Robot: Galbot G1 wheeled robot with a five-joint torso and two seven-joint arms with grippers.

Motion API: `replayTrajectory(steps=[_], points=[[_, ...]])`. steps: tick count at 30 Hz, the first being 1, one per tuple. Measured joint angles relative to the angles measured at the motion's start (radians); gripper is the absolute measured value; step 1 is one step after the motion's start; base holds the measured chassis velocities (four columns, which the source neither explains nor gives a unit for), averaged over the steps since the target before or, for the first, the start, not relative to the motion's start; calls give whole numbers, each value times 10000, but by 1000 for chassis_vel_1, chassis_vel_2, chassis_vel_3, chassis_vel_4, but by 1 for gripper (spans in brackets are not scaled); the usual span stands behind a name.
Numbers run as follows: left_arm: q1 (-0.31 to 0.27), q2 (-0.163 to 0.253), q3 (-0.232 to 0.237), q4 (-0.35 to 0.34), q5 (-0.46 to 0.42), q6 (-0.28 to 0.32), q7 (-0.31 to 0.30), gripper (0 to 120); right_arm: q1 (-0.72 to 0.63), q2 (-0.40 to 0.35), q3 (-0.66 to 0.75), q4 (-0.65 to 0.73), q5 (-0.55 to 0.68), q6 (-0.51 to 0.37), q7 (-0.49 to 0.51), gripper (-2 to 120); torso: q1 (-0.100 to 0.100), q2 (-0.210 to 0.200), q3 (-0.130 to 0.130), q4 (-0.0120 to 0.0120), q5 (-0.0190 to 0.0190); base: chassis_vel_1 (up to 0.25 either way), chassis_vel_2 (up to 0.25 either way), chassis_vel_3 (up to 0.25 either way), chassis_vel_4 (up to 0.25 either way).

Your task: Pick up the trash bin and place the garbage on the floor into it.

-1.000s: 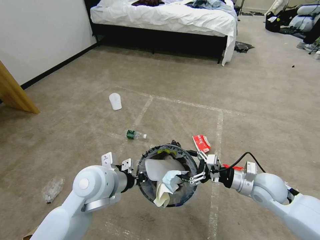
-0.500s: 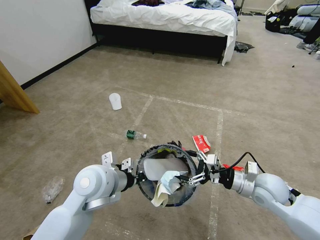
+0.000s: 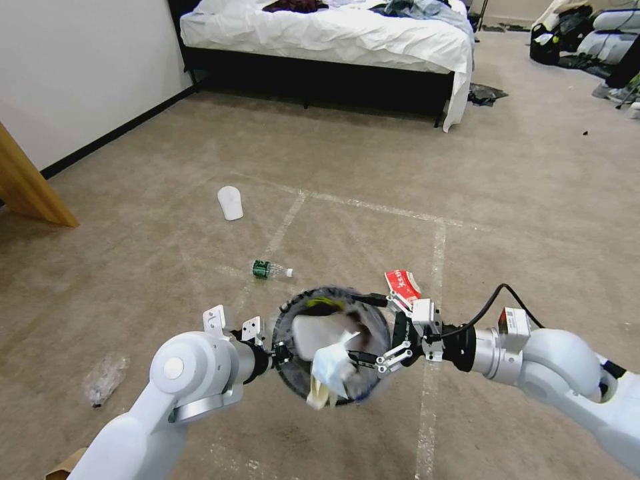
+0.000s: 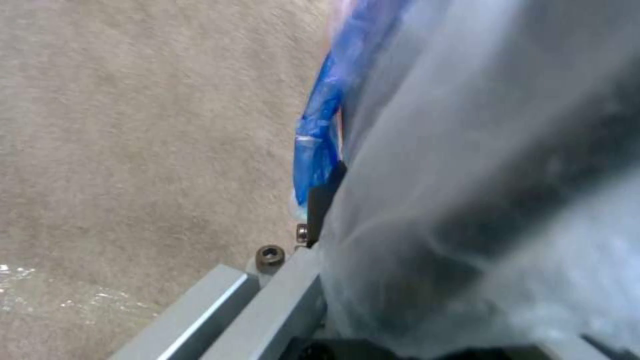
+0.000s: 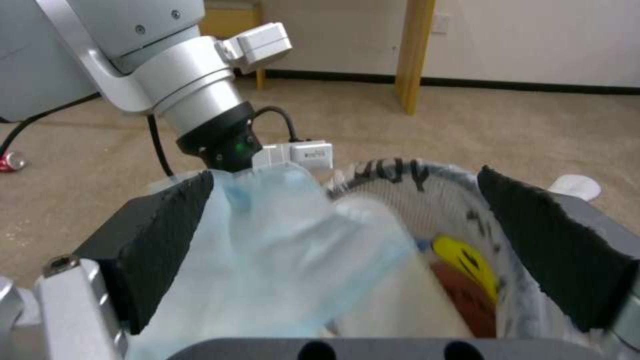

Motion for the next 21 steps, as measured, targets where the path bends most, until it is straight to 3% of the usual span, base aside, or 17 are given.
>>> replayTrajectory(steps=[21], points=[[-34, 49, -4, -56, 35, 4, -116, 0, -41, -5, 51, -77, -133, -52, 170, 100, 0, 0, 0, 3, 2, 0, 0, 0, 0]])
